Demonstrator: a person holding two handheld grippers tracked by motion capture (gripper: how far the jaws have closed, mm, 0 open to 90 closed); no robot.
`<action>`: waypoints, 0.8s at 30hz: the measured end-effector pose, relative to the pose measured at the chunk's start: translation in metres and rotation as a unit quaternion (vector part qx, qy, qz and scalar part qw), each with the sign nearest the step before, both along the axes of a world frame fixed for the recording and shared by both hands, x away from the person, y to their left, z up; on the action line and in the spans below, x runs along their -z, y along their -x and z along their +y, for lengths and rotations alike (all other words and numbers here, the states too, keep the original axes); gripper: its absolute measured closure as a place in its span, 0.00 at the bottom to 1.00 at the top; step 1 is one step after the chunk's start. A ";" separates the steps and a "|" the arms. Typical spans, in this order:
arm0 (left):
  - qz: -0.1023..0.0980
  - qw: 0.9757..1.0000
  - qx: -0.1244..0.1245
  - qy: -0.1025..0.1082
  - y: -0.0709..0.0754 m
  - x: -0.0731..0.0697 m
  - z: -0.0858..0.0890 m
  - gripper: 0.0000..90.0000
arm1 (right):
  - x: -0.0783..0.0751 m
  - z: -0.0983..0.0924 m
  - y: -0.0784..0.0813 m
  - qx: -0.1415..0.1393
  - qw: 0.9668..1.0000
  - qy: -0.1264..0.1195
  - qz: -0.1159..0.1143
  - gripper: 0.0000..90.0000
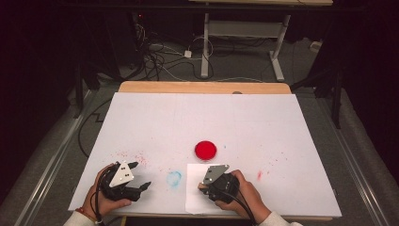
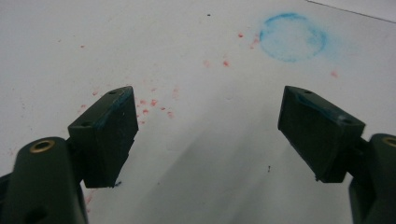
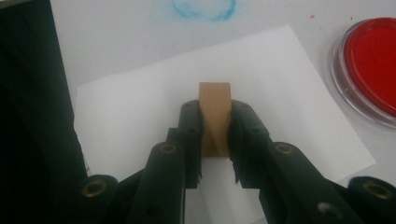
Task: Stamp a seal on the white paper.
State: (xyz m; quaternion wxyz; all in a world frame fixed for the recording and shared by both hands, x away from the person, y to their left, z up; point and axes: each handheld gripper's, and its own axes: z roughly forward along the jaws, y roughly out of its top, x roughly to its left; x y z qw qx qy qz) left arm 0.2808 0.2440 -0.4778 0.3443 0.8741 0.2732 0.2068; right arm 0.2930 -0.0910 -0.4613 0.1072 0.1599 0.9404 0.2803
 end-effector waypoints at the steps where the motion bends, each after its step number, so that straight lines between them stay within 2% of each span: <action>1: 0.000 1.000 0.000 0.000 0.000 0.000 0.000 0.21 | 0.001 0.000 -0.001 -0.002 1.000 0.004 -0.001 0.84; 8: 0.001 1.000 0.002 -0.002 0.000 0.000 -0.001 0.21 | 0.003 -0.002 -0.004 0.000 1.000 -0.008 0.015 0.84; 24: 0.001 1.000 0.003 -0.001 0.001 0.001 -0.002 0.21 | 0.004 -0.002 -0.005 0.002 1.000 -0.011 0.018 0.84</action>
